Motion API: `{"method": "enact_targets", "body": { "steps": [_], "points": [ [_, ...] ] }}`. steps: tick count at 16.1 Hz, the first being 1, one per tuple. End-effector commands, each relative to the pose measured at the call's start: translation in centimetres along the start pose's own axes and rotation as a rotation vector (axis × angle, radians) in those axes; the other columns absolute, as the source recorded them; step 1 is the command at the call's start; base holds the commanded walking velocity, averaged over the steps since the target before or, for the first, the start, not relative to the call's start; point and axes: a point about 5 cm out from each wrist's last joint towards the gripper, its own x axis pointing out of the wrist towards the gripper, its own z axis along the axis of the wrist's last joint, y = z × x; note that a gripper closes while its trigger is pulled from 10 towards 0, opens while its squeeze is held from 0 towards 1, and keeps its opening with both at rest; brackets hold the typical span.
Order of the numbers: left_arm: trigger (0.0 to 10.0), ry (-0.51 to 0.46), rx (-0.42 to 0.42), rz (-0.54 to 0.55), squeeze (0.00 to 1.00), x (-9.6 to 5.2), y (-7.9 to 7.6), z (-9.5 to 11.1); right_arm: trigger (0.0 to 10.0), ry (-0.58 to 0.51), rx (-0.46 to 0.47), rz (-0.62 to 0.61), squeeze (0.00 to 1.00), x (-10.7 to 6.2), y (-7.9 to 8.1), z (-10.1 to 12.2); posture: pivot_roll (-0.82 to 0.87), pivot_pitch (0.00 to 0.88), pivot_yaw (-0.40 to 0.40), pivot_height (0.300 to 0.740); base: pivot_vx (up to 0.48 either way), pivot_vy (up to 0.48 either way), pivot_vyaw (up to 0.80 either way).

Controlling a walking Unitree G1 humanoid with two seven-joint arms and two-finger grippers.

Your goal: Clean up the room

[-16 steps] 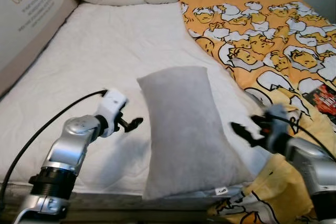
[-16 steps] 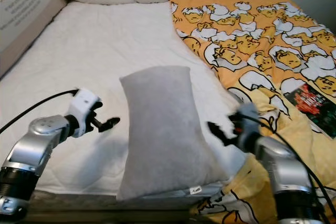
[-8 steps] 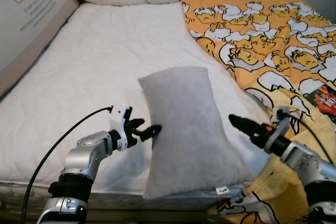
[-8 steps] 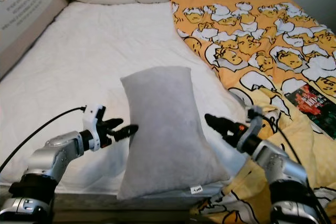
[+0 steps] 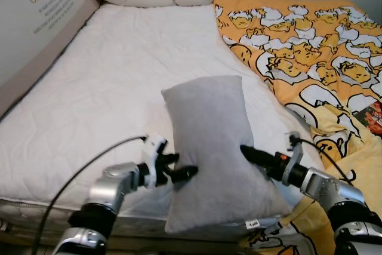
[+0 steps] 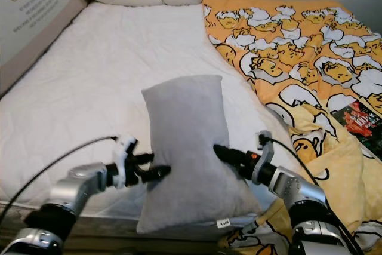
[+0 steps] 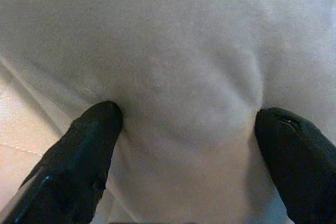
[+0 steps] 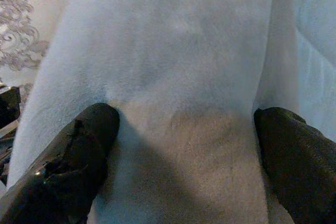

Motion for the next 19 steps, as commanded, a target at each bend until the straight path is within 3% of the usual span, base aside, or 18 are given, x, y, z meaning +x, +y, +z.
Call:
{"method": "enact_targets", "body": {
  "steps": [1, 3, 4, 5, 6, 7, 8, 9, 10, 11, 12, 14, 15, 19],
  "points": [
    [10.0, 0.010, 0.014, -0.016, 1.00, 0.7, -0.3, 0.2, 10.0, 0.037, 0.030, -0.017, 1.00, 0.7, 0.2, -0.3, 0.04, 0.000, 0.002, 0.740, 0.000, 0.000, 0.00],
    [10.0, -0.019, -0.007, -0.047, 1.00, 1.2, -0.7, 0.6, 10.0, 0.041, 0.057, -0.023, 1.00, 1.0, 0.2, -0.5, 0.04, 0.000, 0.002, 0.740, 0.000, 0.000, 0.00],
    [10.0, -0.058, -0.023, -0.093, 0.28, 2.0, -1.4, 1.0, 10.0, 0.081, -0.003, -0.024, 1.00, 1.6, 0.3, -1.0, 0.04, 0.000, 0.002, 0.740, 0.000, 0.000, 0.00],
    [10.0, -0.053, -0.004, -0.082, 0.00, 2.4, -1.5, 0.8, 10.0, 0.092, -0.071, -0.056, 1.00, 1.9, 0.2, -1.3, 0.04, 0.000, 0.000, 0.740, 0.000, 0.000, 0.00],
    [10.0, -0.068, -0.001, -0.046, 0.00, 2.9, -1.5, 0.7, 10.0, 0.103, -0.117, -0.078, 0.00, 2.1, 0.1, -1.6, 0.04, 0.000, -0.001, 0.740, 0.000, 0.000, 0.00],
    [10.0, -0.083, -0.021, -0.018, 0.00, 3.0, -1.4, 0.6, 10.0, 0.112, -0.110, -0.069, 0.00, 2.2, 0.2, -1.8, 0.04, 0.000, -0.001, 0.740, 0.000, 0.000, 0.00],
    [10.0, -0.127, -0.103, 0.020, 0.00, 3.2, -1.0, 0.7, 10.0, 0.122, -0.112, -0.060, 0.00, 2.4, 0.3, -2.1, 0.04, 0.000, -0.003, 0.740, 0.000, 0.000, 0.00],
    [10.0, -0.174, -0.184, 0.020, 0.00, 3.3, -0.9, 0.8, 0.0, 0.131, -0.128, -0.045, 0.00, 2.7, 0.6, -2.6, 0.04, 0.000, -0.003, 0.740, 0.000, 0.000, 0.00],
    [7.1, -0.177, -0.189, 0.004, 0.00, 3.4, -1.0, 0.9, 0.0, 0.147, -0.133, -0.038, 0.00, 2.8, 0.6, -2.9, 0.04, 0.000, -0.003, 0.740, 0.000, 0.000, 0.00],
    [2.9, -0.156, -0.171, -0.001, 0.00, 3.6, -1.2, 0.8, 0.0, 0.157, -0.118, -0.044, 0.00, 2.8, 0.6, -3.1, 0.04, 0.000, -0.004, 0.740, 0.000, 0.000, 0.00],
    [0.0, -0.143, -0.157, 0.006, 0.00, 3.7, -1.1, 0.7, 0.0, 0.153, -0.100, -0.048, 0.00, 3.0, 0.6, -3.2, 0.04, 0.000, -0.004, 0.740, 0.000, 0.000, 0.00],
    [0.0, -0.137, -0.156, 0.024, 0.00, 3.8, -1.0, 0.7, 0.0, 0.125, -0.100, -0.046, 0.00, 3.1, 0.7, -3.0, 0.04, 0.000, -0.006, 0.740, 0.000, 0.000, 0.00],
    [0.0, -0.121, -0.194, 0.044, 0.00, 3.9, -0.8, 0.6, 0.0, 0.095, -0.108, -0.062, 0.00, 3.4, 0.9, -2.6, 0.04, 0.000, -0.009, 0.740, 0.000, 0.000, 0.00],
    [0.0, -0.110, -0.145, 0.108, 0.00, 3.7, -0.2, 0.7, 0.0, 0.040, -0.164, -0.060, 0.00, 4.1, 1.4, -2.6, 0.05, 0.000, -0.016, 0.740, 0.000, 0.000, 0.00]
  ]
}}
